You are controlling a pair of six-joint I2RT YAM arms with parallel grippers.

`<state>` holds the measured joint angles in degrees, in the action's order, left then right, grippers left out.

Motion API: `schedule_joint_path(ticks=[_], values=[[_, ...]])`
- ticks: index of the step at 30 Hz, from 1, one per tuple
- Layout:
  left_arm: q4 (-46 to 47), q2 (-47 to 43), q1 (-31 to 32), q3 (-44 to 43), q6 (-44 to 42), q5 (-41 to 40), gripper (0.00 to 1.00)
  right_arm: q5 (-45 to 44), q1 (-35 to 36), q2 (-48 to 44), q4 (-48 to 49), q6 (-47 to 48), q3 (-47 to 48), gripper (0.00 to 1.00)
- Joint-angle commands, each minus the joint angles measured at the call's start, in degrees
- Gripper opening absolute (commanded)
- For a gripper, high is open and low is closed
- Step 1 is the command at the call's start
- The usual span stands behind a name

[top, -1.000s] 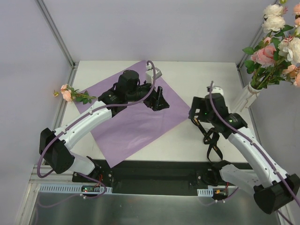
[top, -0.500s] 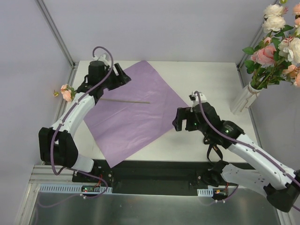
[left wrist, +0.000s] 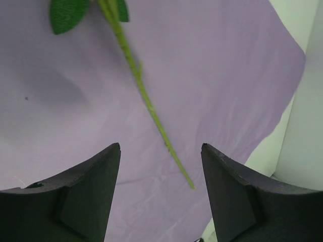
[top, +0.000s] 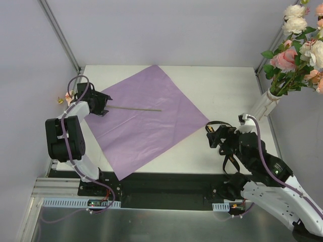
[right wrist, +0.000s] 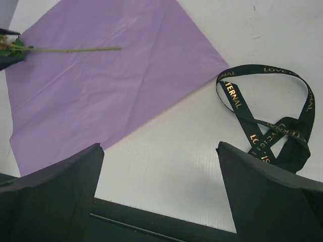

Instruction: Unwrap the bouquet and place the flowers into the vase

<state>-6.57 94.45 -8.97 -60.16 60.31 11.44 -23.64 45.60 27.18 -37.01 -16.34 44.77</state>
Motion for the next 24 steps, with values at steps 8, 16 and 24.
schedule_joint_path(ticks=[8, 16, 24], values=[[5.3, 8.6, -5.4, 1.4, 14.7, -0.2, 0.58, -7.2, 0.2, -12.0, -7.0, -2.8, -2.8, 0.98], [13.9, 9.7, -6.0, 3.8, 15.4, -4.2, 0.43, -8.6, 0.2, -14.3, -9.3, -3.4, -2.3, 0.98], [21.4, 12.2, -6.0, 4.9, 17.4, -4.1, 0.29, -9.1, 0.2, -13.1, -9.7, -3.2, -2.1, 0.99]])
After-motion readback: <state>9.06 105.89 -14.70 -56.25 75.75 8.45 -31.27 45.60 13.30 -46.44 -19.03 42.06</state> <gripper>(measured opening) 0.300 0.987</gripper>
